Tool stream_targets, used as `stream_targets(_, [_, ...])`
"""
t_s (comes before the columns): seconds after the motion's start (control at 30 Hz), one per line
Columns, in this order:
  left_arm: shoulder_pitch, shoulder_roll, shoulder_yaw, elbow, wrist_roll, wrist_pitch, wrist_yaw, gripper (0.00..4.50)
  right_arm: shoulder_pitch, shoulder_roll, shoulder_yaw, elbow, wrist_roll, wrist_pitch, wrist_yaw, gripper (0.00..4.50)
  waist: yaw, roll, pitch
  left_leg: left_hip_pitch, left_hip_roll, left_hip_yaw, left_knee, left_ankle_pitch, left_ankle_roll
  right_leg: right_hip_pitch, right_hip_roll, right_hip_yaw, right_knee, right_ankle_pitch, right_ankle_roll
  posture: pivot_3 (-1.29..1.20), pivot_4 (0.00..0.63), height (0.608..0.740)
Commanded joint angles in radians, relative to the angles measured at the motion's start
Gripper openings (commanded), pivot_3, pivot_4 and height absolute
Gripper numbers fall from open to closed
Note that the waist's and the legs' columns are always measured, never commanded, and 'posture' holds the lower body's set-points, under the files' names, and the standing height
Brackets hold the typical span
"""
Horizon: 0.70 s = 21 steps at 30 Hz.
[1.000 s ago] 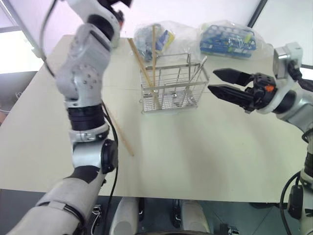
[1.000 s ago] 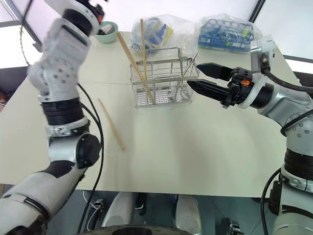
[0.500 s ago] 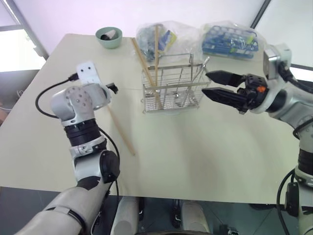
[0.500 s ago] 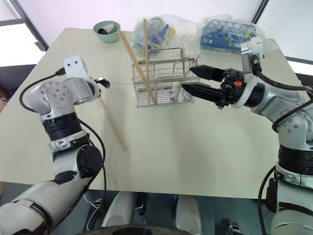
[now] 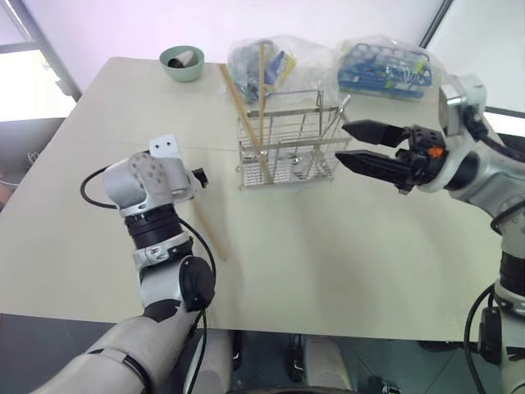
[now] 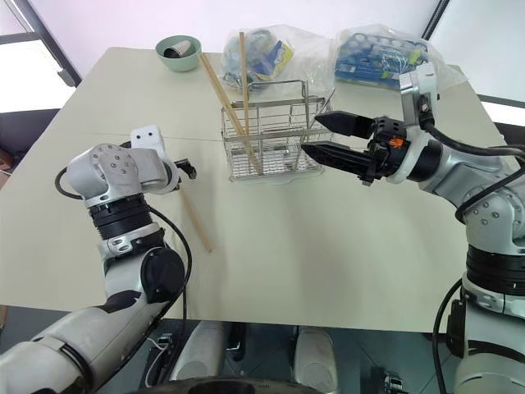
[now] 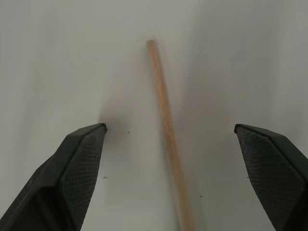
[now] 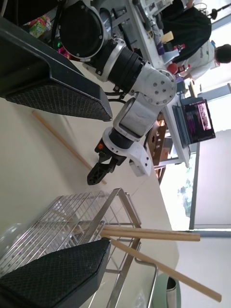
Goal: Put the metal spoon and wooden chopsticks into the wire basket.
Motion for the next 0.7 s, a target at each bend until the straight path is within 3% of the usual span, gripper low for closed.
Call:
stream_targets(0.03, [-0.018,-0.007,0.001,0.015,0.024,-0.027,-0.034,3.15,0.001,0.0,-0.033,-0.034,0.01,-0.015,-0.013,3.99,0.001,0.0,0.0,0.0,0.0,0.0,0.0,0.0,0.0,0.0,0.0,0.0,0.0,0.0,0.0,0.0,0.15,0.71])
stream_targets(0.23, [-0.028,-0.006,0.01,0.025,0.06,-0.039,-0.056,0.11,0.003,0.001,-0.04,-0.032,0.014,-0.02,-0.029,3.99,0.008,0.0,0.0,0.0,0.0,0.0,0.0,0.0,0.0,0.0,0.0,0.0,0.0,0.0,0.0,0.0,0.15,0.71])
stream_targets(0.33, [-0.022,0.021,-0.036,0.019,0.068,-0.096,-0.084,0.04,0.002,0.0,-0.041,-0.029,0.015,-0.021,-0.03,3.99,0.013,0.0,0.0,0.0,0.0,0.0,0.0,0.0,0.0,0.0,0.0,0.0,0.0,0.0,0.0,0.0,0.15,0.71])
stream_targets(0.4, [-0.019,0.119,-0.173,0.02,0.101,-0.316,-0.162,0.04,0.002,-0.007,-0.038,-0.027,0.007,-0.022,-0.027,3.99,0.016,0.0,0.0,0.0,0.0,0.0,0.0,0.0,0.0,0.0,0.0,0.0,0.0,0.0,0.0,0.0,0.15,0.71])
stream_targets(0.43, [-0.037,0.148,-0.186,0.034,0.104,-0.42,-0.181,0.04,0.003,-0.011,-0.037,-0.027,0.004,-0.023,-0.025,3.99,0.015,0.0,0.0,0.0,0.0,0.001,0.0,0.0,0.0,-0.001,0.0,0.0,0.0,0.0,0.0,0.0,0.15,0.71])
stream_targets(0.6, [-0.191,0.263,-0.134,0.154,0.032,-0.924,-0.296,0.04,0.003,-0.033,-0.049,-0.025,0.007,-0.015,-0.012,3.99,0.022,0.0,0.0,-0.001,0.001,0.007,0.0,0.0,0.0,-0.002,0.0,0.0,-0.001,0.001,-0.001,0.0,0.15,0.71])
stream_targets(0.7, [-0.315,0.262,-0.067,0.213,-0.105,-1.089,-0.404,0.04,0.002,-0.043,-0.048,-0.014,0.003,-0.014,-0.005,3.99,0.028,-0.001,0.0,-0.001,0.001,0.007,0.0,-0.001,0.001,-0.002,-0.001,0.0,-0.002,0.001,-0.001,0.0,0.15,0.71])
